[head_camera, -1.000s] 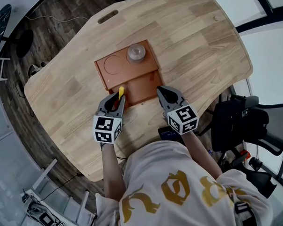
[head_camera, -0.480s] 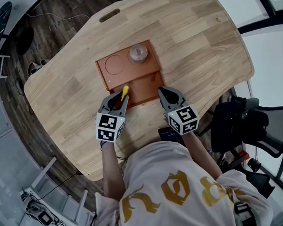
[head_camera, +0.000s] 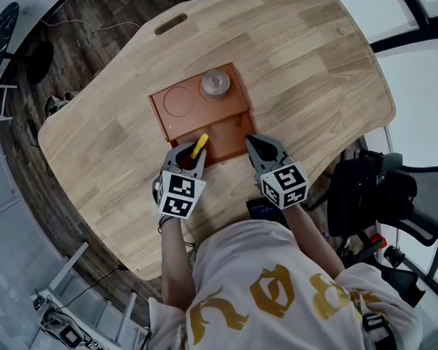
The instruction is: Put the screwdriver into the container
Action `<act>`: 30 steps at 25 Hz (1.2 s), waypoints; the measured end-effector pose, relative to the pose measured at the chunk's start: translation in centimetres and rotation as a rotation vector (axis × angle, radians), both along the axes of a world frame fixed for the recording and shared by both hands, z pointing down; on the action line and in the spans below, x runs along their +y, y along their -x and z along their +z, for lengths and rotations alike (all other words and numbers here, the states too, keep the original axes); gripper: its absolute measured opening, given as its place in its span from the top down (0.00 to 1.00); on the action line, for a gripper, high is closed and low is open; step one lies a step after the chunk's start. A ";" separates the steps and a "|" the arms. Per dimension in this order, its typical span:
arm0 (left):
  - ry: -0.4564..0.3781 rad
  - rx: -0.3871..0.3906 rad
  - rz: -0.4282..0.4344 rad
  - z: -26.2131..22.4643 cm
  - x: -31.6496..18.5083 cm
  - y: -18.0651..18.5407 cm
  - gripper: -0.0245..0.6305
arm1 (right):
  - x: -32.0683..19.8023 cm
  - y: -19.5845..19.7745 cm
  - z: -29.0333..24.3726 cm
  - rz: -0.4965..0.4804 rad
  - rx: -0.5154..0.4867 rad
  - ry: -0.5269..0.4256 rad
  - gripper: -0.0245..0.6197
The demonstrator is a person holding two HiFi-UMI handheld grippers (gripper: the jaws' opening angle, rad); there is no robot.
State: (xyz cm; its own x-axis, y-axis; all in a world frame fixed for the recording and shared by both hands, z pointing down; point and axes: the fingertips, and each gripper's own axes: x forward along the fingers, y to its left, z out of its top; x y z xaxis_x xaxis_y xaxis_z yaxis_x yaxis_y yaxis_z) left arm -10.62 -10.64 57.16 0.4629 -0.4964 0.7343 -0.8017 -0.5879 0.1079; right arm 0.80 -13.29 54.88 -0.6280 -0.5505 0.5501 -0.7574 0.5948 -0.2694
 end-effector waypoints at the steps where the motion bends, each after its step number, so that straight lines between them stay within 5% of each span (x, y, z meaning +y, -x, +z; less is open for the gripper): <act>1: 0.003 -0.003 0.000 0.1 0.0 0.0 0.85 | 0.0 0.0 0.0 -0.001 -0.001 0.001 0.94; 30: 0.128 -0.122 0.064 2.8 -0.6 -1.7 0.85 | -0.5 -0.7 1.1 -0.005 -0.003 0.018 0.94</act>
State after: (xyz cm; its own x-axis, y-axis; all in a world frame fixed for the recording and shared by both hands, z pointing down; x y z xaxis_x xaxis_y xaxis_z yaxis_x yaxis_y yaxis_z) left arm -8.91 -11.19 60.00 0.3945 -0.3679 0.8420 -0.7748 -0.6258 0.0896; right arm 1.48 -13.74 55.97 -0.6319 -0.5377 0.5581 -0.7539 0.5933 -0.2820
